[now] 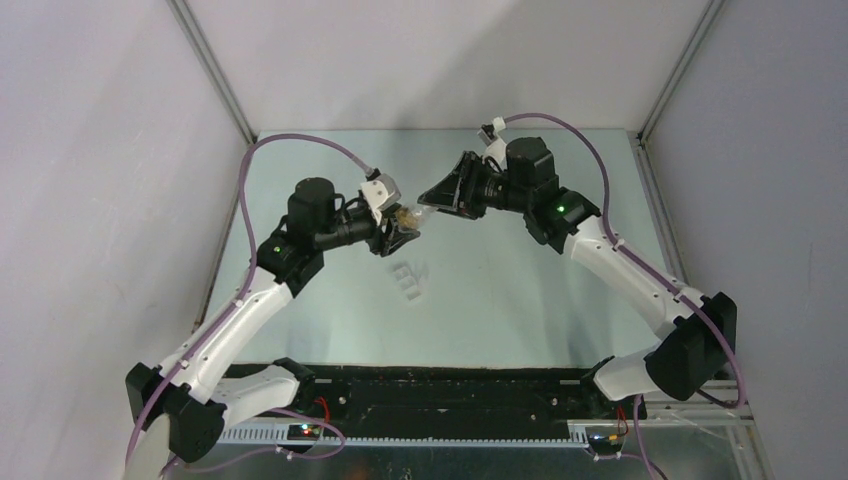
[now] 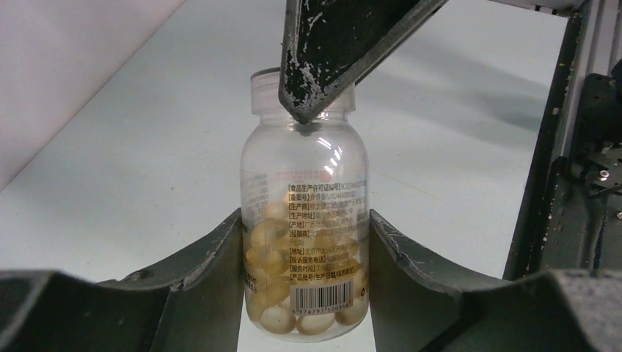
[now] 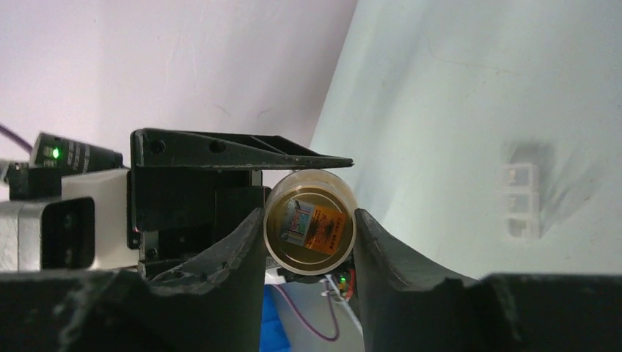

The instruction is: Sort the pills into containers

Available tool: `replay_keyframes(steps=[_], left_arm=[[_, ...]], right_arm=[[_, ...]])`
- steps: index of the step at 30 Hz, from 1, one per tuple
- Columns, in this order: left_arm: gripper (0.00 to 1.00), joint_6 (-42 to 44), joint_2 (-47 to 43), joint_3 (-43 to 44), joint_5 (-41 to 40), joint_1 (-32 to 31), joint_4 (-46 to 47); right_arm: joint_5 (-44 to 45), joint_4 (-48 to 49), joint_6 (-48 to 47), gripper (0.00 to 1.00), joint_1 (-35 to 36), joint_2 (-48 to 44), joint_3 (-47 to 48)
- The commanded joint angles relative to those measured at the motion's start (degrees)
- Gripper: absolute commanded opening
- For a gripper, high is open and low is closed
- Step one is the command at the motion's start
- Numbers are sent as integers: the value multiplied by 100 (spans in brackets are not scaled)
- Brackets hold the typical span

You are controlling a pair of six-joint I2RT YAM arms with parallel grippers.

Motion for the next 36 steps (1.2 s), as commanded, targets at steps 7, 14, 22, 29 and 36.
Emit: replay_keyframes(steps=[7,14,22,29,36], left_arm=[[0,-213,20,516,1522,-3,-544],[0,-513,39,608,2617,-3,-572],[0,-838,207,638,3839,-3,-424],[0,-782,230,640,3985,-3,-543],[0,706,199,842,3410,-3,-1959]], right_arm=[[-2946,1130,-2499,32,-712,-339,-44],[-4012,1135,-3165,30,-1028,-503,-30],[-3668,498,-3765,29,-1017,-658,242],[-3237,178,-4191,28,-1007,-870,300],[-3667,-1347,-5028,28,-1023,-509,1310]])
